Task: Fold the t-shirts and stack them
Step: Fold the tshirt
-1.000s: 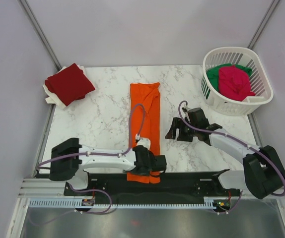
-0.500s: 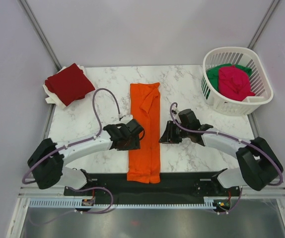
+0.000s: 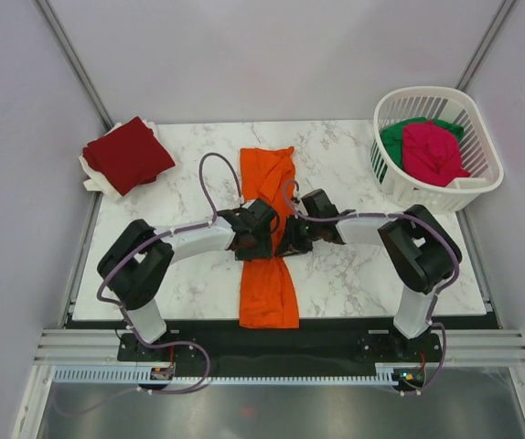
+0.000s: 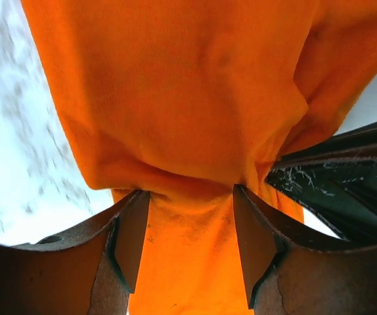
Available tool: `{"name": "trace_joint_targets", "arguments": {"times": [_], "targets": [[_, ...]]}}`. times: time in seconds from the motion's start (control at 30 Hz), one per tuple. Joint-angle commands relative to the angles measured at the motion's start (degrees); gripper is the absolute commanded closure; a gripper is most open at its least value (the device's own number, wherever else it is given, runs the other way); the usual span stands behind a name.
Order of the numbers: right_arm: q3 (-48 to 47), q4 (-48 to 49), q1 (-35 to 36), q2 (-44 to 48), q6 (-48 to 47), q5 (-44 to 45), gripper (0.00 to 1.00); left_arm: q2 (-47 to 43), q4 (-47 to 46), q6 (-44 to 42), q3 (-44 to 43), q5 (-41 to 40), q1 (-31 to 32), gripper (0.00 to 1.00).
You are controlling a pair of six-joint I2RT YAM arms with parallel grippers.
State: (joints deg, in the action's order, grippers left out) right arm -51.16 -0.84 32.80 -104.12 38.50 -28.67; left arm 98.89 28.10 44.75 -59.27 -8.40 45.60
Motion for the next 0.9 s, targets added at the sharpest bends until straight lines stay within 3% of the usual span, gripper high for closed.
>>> {"name": "trace_joint_targets", "arguments": {"times": [0.0,0.13,0.33,0.43,0.63,0.8,0.87], "targets": [[-5.2,-3.5,-4.1,-5.0,-3.5,6.1,0.75,4.6,-3.5,-5.6,-3.0,1.4,-3.9,0.39],[-14.9,-8.0,-7.2,-9.1,-5.5,8.3,0.77,7.5,-3.2,-9.2,-8.4,2.8,-7.2,0.39],[-18.1,-11.3,-9.4,-9.0,-5.6,8.6,0.76,9.7,-1.4,-12.1,-13.9,3.1,-9.6,0.39],[-14.9,-12.3,-9.2,-4.0,-5.7,9.5,0.71,8.7,0.2,-13.9,-15.0,2.3,-9.8,0.35],[-7.2,-15.1,-6.0,9.4,-5.4,10.8,0.50,0.4,5.0,-15.7,-15.7,-0.6,-9.7,0.25],[-2.7,-18.1,-3.0,20.2,-4.9,12.2,0.47,-8.4,10.7,-14.0,-12.3,-1.0,-9.2,0.23],[1.2,-18.4,-3.1,24.0,-5.2,12.3,0.46,-12.9,10.8,-11.3,-6.6,2.0,-8.8,0.23]]}}
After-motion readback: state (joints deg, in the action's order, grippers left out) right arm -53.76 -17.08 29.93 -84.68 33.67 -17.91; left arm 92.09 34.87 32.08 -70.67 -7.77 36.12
